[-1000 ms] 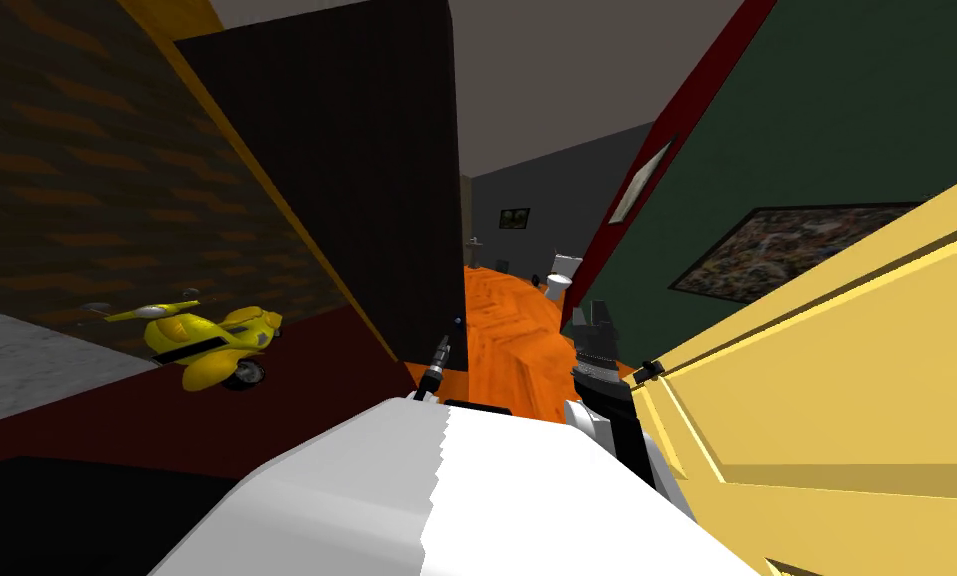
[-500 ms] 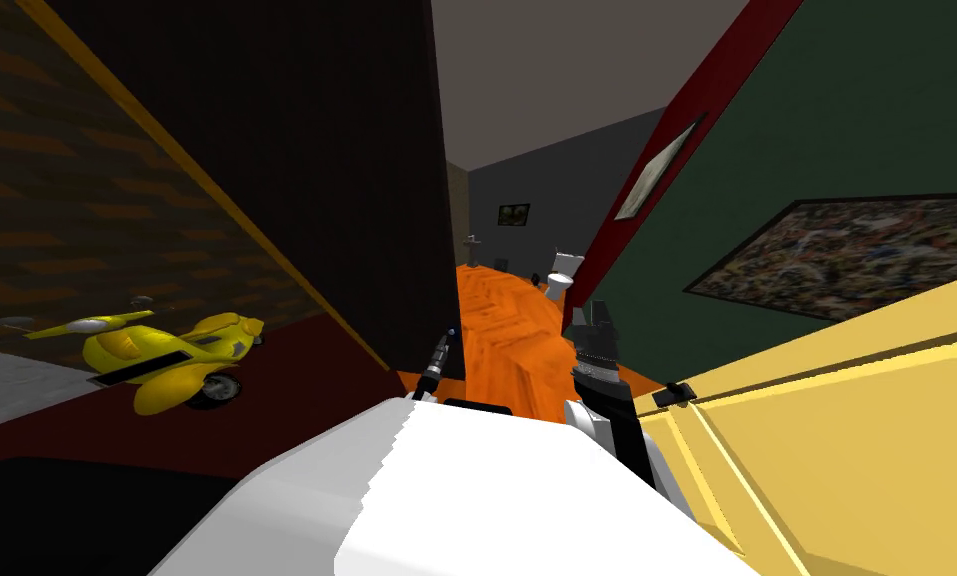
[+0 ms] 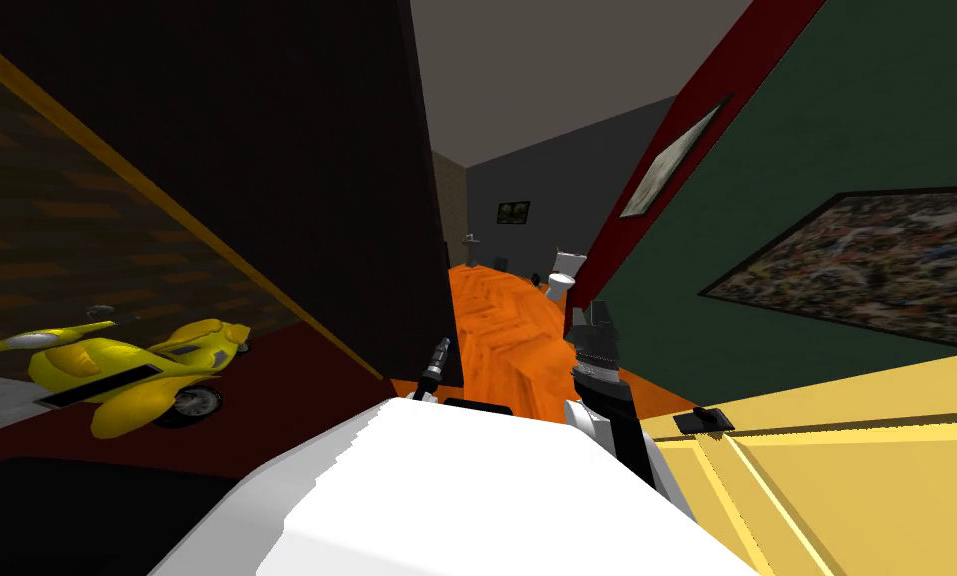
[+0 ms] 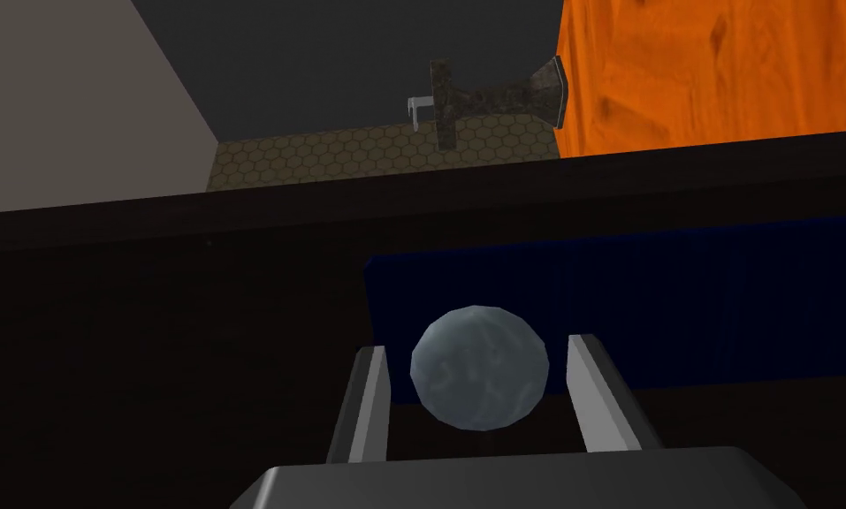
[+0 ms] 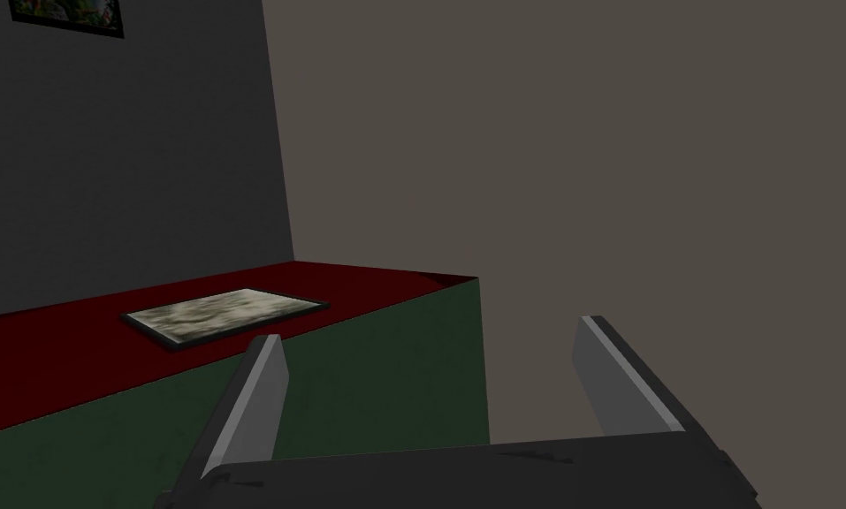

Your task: Push the door open

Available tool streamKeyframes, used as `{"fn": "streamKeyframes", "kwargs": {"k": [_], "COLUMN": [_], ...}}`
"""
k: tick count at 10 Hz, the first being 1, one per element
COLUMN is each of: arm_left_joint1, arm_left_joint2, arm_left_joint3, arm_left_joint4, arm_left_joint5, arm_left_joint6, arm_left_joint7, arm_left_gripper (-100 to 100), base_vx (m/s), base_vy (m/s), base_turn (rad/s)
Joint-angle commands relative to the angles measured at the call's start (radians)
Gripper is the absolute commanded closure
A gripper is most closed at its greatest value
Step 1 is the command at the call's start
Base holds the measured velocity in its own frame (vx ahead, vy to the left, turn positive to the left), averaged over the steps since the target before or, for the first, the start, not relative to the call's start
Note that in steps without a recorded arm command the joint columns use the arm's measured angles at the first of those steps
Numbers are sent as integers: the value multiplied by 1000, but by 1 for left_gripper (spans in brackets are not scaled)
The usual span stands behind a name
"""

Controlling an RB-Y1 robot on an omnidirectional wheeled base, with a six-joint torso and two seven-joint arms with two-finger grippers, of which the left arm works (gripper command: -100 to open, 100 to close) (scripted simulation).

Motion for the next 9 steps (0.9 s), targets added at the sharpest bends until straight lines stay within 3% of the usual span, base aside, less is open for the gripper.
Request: {"fn": "streamKeyframes", "kwargs": {"k": [1, 5, 9], "arm_left_joint1": [0, 0, -13], "arm_left_joint2": [0, 0, 11], "arm_left_joint3": [0, 0, 43], "arm_left_joint4": [0, 0, 11], "arm_left_joint5": [0, 0, 20], "arm_left_joint6": [1, 1, 13], "arm_left_joint7": [0, 0, -13], "arm_left_gripper": [100, 100, 100], "base_vx": [-32, -11, 138], "base_vy": [0, 1, -60], "base_turn": [-12, 0, 53]}}
